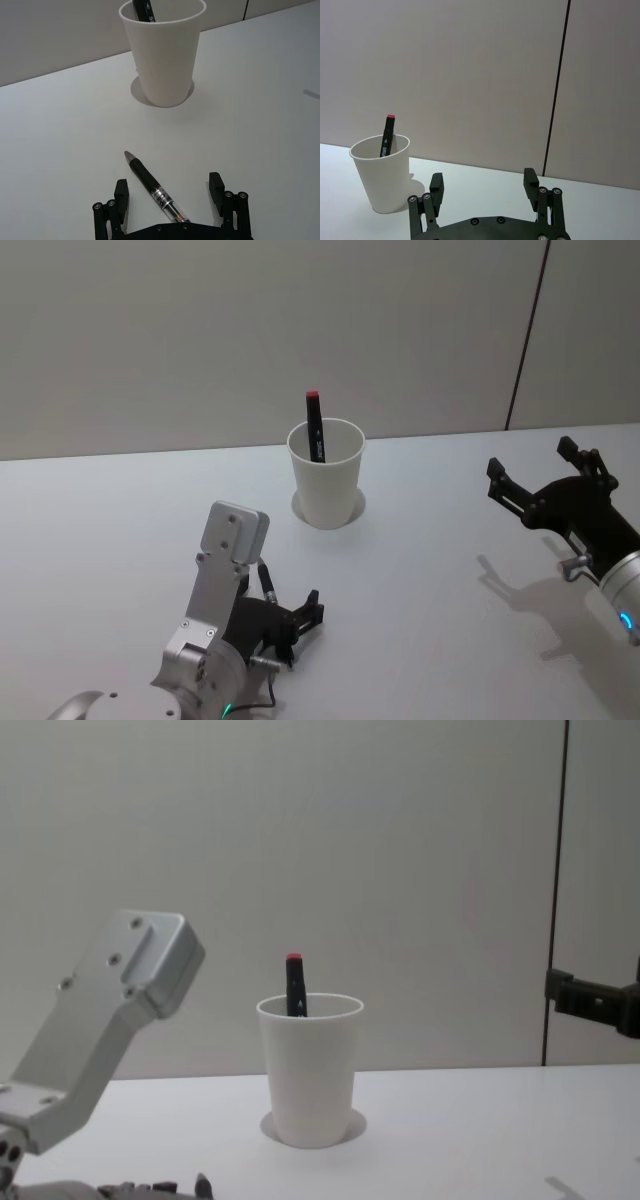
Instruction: Place the pen into the pen holder.
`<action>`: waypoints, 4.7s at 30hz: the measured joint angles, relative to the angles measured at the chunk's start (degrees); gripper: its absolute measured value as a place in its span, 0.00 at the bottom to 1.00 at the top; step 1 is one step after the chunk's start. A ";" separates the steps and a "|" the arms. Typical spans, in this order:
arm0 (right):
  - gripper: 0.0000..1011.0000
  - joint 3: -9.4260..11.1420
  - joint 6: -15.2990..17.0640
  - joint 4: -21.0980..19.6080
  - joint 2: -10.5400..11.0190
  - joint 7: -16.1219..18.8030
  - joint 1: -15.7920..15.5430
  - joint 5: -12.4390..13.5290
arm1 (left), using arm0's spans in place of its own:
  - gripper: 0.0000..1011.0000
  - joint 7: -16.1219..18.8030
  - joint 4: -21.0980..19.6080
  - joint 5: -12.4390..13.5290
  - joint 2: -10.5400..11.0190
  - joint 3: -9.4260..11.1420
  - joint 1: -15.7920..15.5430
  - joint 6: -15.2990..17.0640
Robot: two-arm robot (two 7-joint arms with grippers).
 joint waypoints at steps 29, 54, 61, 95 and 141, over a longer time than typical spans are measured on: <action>0.99 0.00 0.00 0.00 0.00 0.00 0.00 0.00 | 0.77 -0.71 -0.03 2.48 0.10 -0.54 1.05 0.96; 0.99 0.00 0.00 0.00 0.00 0.00 0.00 0.00 | 0.44 -0.75 -0.03 2.79 0.15 -0.61 1.21 0.97; 0.99 0.00 0.00 0.00 0.00 0.00 0.00 0.00 | 0.33 -0.75 -0.01 2.82 0.15 -0.61 1.22 1.00; 0.99 0.00 0.00 0.00 0.00 0.00 0.00 0.01 | 0.13 -0.71 0.01 2.82 0.15 -0.61 1.22 1.04; 0.99 0.00 -0.01 0.00 0.00 0.00 0.00 0.00 | 0.13 -1.48 -6.55 10.13 3.90 -4.32 3.17 -16.14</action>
